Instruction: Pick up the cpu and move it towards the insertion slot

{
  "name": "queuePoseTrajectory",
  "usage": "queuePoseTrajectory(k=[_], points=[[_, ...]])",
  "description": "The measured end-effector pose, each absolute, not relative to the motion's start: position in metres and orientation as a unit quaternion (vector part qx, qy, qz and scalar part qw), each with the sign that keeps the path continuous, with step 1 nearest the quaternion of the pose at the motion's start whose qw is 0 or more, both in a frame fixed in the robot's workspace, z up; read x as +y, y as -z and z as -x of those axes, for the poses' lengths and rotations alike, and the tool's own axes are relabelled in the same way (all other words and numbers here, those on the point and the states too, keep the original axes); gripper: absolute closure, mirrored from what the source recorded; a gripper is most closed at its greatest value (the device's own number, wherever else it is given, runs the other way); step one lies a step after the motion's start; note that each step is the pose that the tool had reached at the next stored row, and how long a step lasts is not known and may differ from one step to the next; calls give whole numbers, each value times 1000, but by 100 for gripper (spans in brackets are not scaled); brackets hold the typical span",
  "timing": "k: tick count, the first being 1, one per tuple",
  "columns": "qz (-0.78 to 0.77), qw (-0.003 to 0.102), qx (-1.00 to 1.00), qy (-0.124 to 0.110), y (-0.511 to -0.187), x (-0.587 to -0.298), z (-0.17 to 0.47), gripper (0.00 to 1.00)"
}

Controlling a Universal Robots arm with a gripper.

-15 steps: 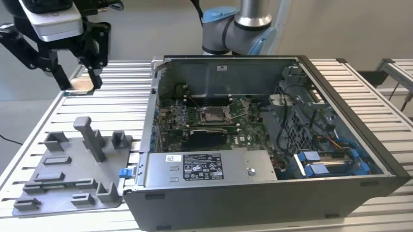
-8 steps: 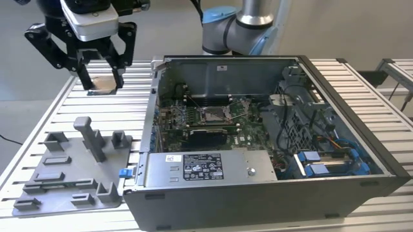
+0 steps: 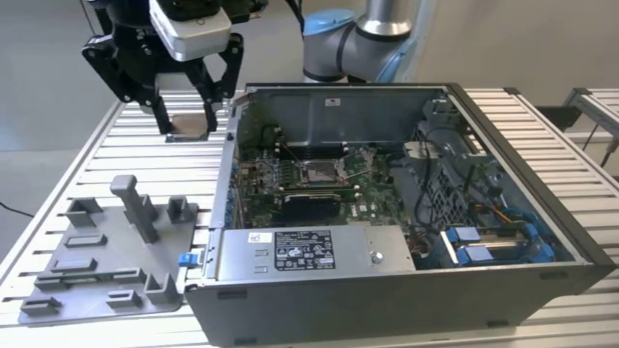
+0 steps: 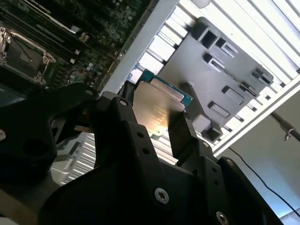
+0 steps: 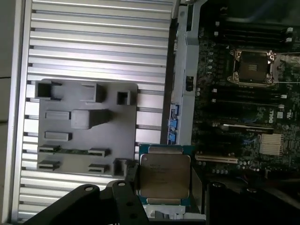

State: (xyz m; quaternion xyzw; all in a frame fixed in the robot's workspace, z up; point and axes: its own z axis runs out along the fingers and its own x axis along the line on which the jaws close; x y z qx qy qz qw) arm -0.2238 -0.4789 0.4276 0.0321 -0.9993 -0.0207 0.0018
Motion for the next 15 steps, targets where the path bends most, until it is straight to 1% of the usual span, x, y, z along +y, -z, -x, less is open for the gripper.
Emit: queuePoseTrajectory(k=[15], points=[[-32, 2, -999, 21, -428, -479, 156, 100]])
